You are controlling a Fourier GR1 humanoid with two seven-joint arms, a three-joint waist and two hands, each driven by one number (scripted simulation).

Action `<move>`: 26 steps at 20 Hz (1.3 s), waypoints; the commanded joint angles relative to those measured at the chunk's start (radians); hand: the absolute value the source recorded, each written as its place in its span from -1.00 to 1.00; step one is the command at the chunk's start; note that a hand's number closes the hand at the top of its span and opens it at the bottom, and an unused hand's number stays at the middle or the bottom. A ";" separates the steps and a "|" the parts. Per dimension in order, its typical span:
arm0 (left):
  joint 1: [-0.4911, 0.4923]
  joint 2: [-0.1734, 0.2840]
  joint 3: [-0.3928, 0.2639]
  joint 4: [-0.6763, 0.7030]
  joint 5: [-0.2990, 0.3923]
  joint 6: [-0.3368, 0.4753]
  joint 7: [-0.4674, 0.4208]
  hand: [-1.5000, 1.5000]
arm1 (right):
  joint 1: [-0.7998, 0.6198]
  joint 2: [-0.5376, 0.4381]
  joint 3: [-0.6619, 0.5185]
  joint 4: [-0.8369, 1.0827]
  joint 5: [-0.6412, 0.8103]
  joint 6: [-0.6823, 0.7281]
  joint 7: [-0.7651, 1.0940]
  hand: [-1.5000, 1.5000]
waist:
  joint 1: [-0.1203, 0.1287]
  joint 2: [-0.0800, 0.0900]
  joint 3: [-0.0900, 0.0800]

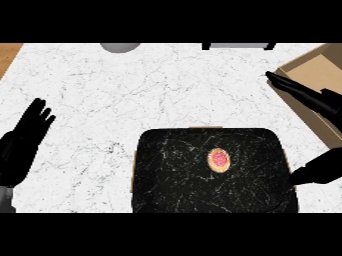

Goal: Pick the cupcake from the tray and place it in the cardboard box

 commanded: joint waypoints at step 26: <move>0.014 -0.081 0.091 -0.067 -0.094 -0.066 0.087 0.00 | -0.145 0.180 0.200 -0.131 0.329 0.463 0.703 -1.00 | 0.001 0.007 0.002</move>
